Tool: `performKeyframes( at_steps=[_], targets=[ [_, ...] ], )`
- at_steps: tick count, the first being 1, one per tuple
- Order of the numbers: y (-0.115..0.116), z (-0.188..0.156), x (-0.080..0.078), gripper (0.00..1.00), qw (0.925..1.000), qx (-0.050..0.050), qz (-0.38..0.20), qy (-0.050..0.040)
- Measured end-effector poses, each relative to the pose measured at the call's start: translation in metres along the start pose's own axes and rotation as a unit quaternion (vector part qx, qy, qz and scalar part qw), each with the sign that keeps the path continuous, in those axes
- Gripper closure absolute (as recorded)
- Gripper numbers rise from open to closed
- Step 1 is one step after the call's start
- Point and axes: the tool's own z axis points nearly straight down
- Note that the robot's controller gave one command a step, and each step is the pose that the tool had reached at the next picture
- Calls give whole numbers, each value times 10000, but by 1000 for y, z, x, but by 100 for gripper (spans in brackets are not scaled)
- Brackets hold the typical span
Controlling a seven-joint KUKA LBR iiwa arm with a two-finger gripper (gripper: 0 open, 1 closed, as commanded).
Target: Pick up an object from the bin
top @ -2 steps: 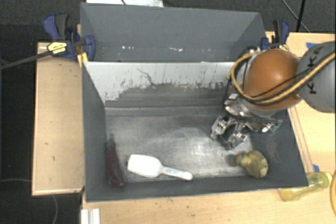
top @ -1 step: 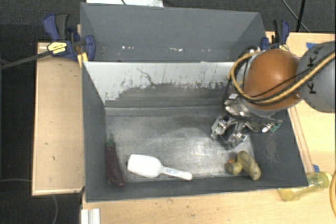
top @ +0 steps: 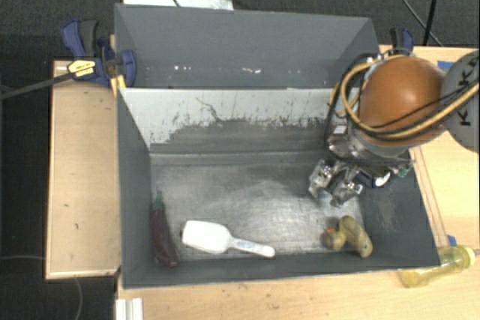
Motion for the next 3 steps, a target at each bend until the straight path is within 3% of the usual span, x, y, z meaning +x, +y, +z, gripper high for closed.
performKeyframes(
  at_steps=[2, 3],
  targets=[
    [4, -124, 14, 100, 9995, 56, -302, -5],
    [1, -32, 39, 0, 9936, 36, -1129, 10]
  ],
)
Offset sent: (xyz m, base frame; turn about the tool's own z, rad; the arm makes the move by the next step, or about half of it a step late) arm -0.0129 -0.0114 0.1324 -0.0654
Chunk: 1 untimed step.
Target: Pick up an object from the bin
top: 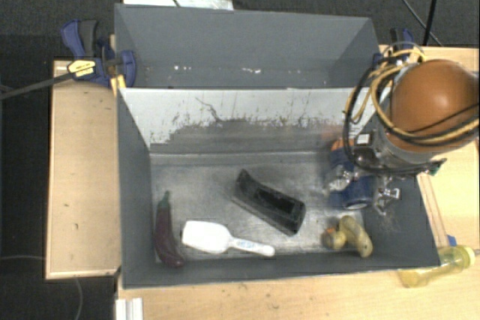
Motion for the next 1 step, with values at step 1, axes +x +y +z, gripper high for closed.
performKeyframes(
  at_steps=[1],
  targets=[
    [-2, -3, -1, 0, 10000, 26, 9, -10]
  ],
)
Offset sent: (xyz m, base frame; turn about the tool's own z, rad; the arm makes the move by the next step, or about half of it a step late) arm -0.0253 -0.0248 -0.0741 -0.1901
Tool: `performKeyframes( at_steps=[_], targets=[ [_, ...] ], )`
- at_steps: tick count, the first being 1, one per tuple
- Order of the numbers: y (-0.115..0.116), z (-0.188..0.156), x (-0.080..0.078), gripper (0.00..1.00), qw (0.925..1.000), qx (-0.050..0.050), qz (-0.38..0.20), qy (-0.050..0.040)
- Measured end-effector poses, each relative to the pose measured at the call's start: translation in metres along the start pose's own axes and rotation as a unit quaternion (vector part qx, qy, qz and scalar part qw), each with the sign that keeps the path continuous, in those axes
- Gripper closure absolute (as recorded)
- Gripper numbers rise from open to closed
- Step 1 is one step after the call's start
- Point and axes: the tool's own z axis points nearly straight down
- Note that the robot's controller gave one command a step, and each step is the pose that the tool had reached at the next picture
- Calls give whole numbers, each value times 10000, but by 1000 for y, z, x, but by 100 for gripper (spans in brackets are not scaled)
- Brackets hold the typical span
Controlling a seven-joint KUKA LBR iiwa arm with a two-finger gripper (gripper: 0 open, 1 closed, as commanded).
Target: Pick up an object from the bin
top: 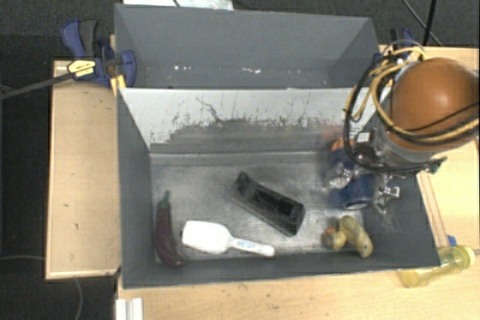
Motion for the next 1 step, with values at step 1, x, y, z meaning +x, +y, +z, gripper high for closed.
performKeyframes(
  at_steps=[1],
  targets=[
    [11, 74, 32, 100, 9956, 41, -938, -17]
  ],
)
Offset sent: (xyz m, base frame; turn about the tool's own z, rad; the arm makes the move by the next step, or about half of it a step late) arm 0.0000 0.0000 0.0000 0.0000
